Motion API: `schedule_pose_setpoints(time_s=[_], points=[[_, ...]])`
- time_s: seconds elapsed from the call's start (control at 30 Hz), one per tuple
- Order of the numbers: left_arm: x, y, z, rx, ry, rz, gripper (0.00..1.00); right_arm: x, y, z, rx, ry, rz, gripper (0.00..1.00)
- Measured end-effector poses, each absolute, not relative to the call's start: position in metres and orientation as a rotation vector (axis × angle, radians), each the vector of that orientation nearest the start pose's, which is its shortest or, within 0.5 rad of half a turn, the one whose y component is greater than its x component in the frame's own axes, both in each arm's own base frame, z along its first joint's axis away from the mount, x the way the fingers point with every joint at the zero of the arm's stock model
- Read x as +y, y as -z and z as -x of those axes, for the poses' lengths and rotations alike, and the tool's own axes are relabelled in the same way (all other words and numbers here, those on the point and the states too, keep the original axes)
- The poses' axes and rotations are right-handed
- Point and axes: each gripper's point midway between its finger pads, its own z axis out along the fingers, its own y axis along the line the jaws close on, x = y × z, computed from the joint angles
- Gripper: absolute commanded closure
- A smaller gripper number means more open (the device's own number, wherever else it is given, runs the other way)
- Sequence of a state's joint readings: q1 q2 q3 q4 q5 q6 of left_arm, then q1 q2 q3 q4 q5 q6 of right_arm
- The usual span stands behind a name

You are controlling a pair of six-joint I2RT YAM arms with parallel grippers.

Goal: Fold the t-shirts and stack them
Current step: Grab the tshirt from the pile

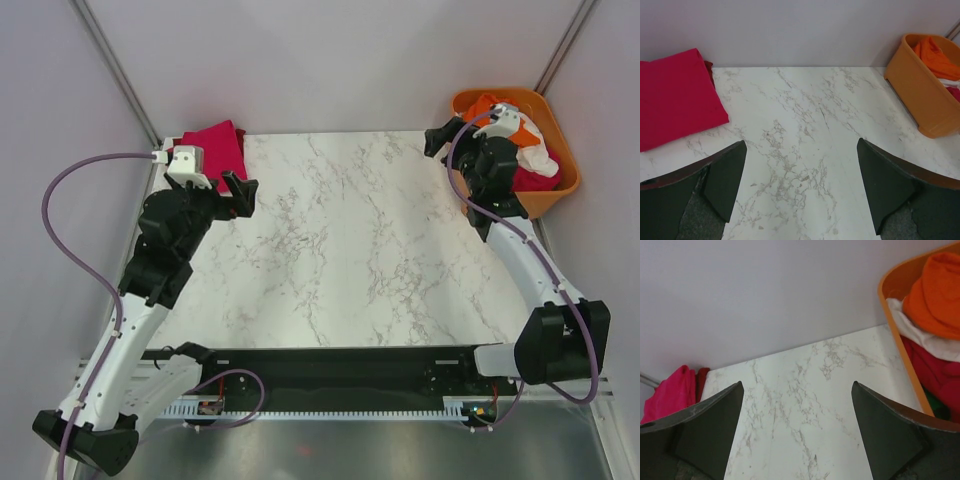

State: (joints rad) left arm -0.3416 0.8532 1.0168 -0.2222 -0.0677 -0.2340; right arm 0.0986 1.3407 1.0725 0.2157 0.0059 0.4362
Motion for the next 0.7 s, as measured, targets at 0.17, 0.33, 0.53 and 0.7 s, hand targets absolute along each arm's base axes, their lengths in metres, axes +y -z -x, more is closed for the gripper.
schedule_pose_setpoints(time_s=[0.17, 0.33, 0.53, 0.7], points=[[-0.107, -0.358, -0.306, 1.639, 0.387, -0.036, 0.00, 0.032, -0.338, -0.470, 1.564, -0.284, -0.364, 0.03], [-0.107, -0.357, -0.307, 1.641, 0.387, -0.036, 0.00, -0.046, -0.355, -0.523, 1.558, -0.104, -0.532, 0.12], [-0.107, -0.356, -0.308, 1.644, 0.386, -0.036, 0.00, -0.120, -0.270, -0.556, 1.762, 0.048, -0.692, 0.14], [-0.108, -0.351, -0.311, 1.659, 0.383, -0.037, 0.00, -0.151, -0.226, -0.572, 1.851, 0.086, -0.753, 0.18]])
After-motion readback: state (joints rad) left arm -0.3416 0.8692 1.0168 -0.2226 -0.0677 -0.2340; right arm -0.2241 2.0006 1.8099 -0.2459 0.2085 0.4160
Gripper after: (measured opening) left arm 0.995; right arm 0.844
